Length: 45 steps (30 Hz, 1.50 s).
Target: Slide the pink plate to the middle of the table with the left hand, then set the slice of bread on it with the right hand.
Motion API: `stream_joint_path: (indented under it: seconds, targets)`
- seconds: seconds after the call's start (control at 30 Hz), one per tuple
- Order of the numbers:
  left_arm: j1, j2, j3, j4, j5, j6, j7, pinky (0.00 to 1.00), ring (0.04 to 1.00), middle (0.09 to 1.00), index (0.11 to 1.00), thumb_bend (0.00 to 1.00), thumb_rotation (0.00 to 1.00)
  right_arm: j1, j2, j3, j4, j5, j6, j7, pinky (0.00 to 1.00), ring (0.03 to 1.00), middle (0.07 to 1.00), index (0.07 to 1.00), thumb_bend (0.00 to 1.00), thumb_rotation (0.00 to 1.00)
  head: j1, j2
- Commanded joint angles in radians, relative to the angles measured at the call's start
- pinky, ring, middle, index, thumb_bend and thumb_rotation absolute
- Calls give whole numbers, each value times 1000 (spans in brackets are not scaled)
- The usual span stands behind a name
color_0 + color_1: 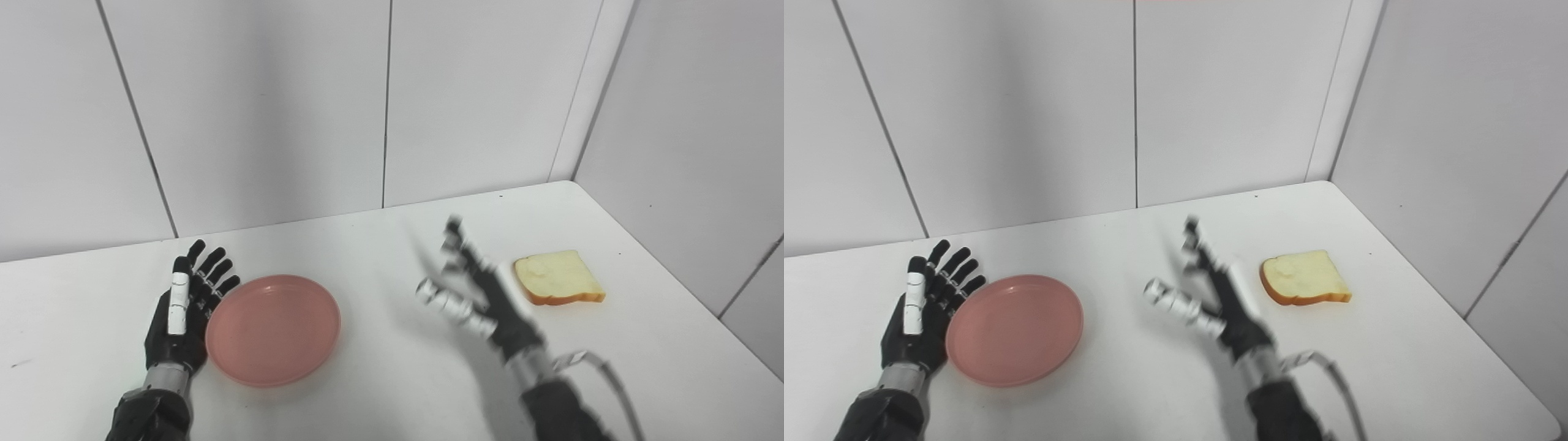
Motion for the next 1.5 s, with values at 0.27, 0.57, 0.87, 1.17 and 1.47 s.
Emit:
stream_joint_path:
  seconds: [0.27,0.57,0.87,1.17,1.47]
  targets:
    - [-19,3,-8,33,14,-10,-7,805,881,863,915,850,787,-110,-339,-50,-22,-45,96,224,787,957,996,1000,1000,628,5,-3]
    - [-26,4,-12,43,12,-9,-6,784,870,861,917,866,783,-171,-599,5,167,-184,-28,299,858,924,961,962,1000,618,6,-5]
    - [-27,6,-16,30,19,-3,-7,788,873,863,927,854,797,-274,-755,154,308,-281,-6,550,1000,1000,988,947,1000,593,8,-1]
    - [-28,7,-12,25,15,10,-7,795,870,854,920,861,786,-287,-768,206,413,-333,-70,581,1000,983,974,942,1000,409,10,3]
    - [-22,6,-13,12,16,18,-6,792,862,848,919,861,781,-319,-738,263,510,-357,-99,606,1000,985,974,952,1000,309,14,8]
